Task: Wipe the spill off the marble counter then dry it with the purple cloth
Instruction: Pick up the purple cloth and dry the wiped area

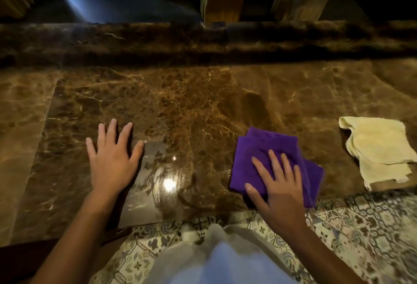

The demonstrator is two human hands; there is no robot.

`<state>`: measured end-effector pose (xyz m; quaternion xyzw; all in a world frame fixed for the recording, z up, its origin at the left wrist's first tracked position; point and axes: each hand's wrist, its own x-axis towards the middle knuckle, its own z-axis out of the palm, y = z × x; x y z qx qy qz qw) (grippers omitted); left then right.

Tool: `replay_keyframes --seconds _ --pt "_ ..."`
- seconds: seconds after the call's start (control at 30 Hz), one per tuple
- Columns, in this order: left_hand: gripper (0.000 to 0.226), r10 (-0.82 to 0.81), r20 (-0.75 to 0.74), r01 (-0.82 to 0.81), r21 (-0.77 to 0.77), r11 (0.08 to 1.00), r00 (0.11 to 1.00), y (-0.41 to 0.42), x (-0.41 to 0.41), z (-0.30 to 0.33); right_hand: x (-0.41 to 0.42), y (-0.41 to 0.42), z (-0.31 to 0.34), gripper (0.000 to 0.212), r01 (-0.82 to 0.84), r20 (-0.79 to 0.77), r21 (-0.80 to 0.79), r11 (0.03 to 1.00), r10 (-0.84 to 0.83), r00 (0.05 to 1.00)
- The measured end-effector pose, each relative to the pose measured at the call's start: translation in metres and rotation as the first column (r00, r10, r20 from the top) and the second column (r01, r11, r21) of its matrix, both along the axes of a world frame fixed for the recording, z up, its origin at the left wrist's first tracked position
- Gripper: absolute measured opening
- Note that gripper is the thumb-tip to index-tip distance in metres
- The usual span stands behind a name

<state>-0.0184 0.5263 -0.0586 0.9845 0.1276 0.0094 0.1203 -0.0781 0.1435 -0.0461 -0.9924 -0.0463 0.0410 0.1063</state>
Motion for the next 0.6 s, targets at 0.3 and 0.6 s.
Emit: replay_keyframes --seconds 0.3,0.6 --pt "0.067 0.035 0.017 -0.035 0.01 0.999 0.999 -0.002 0.003 -0.005 0.108 0.011 -0.012 0.067 -0.075 0.009 -0.083 0.994 0.076 0.997" --pt "0.061 0.048 0.053 -0.049 0.005 0.999 0.997 0.002 0.001 -0.003 0.237 0.051 0.0 0.069 -0.188 -0.078 -0.036 0.981 0.185 0.98"
